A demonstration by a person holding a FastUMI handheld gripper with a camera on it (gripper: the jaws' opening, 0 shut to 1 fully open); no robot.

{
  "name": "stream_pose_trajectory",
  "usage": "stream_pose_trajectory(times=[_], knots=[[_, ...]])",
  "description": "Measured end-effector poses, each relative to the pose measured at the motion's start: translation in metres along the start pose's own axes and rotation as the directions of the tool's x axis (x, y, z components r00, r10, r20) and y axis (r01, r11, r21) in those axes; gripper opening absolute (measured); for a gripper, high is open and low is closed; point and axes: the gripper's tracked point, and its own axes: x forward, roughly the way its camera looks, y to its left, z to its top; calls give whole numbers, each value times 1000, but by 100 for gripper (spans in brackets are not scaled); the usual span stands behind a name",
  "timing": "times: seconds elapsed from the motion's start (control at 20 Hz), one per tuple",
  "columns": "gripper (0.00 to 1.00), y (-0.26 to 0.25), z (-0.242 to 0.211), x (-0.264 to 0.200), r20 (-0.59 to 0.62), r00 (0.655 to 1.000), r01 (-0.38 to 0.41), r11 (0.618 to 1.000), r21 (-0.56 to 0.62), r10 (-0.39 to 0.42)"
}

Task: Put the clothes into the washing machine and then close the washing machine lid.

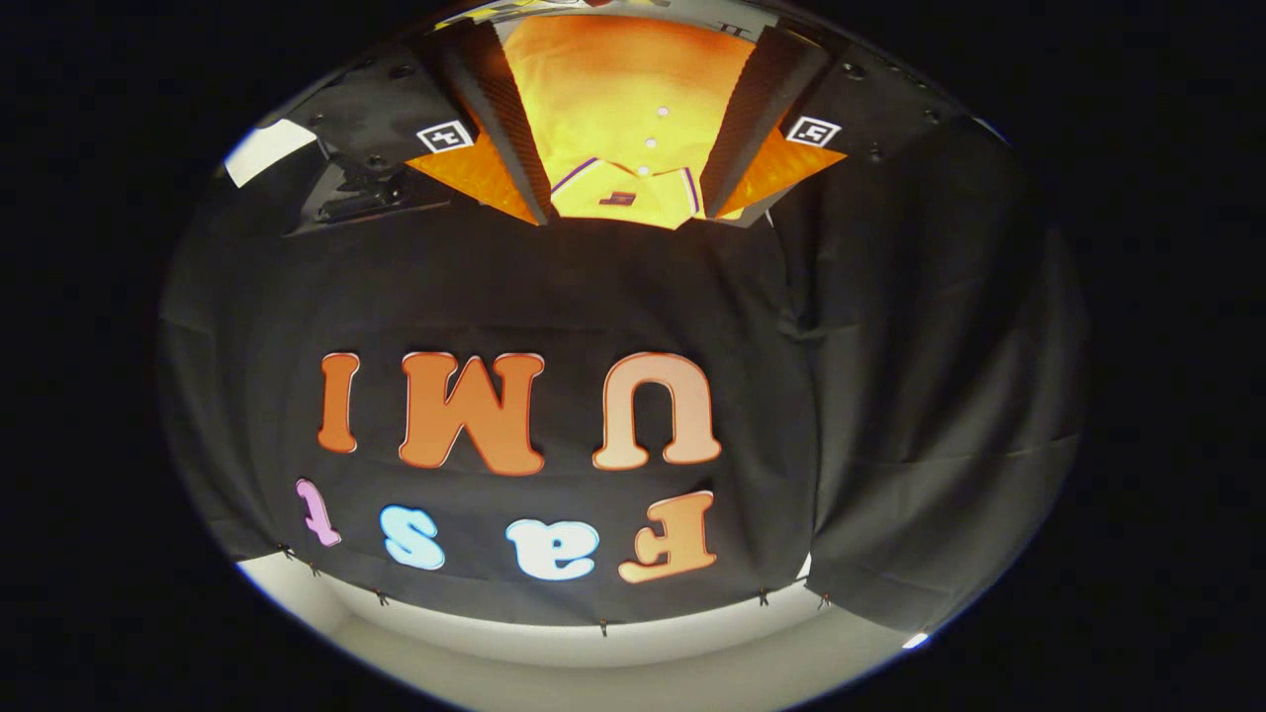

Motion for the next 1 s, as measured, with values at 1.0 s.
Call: stream_pose_trajectory(times=[1.0], knots=[[99, 0, -126, 101, -446, 889, 133, 991, 30, -106]])
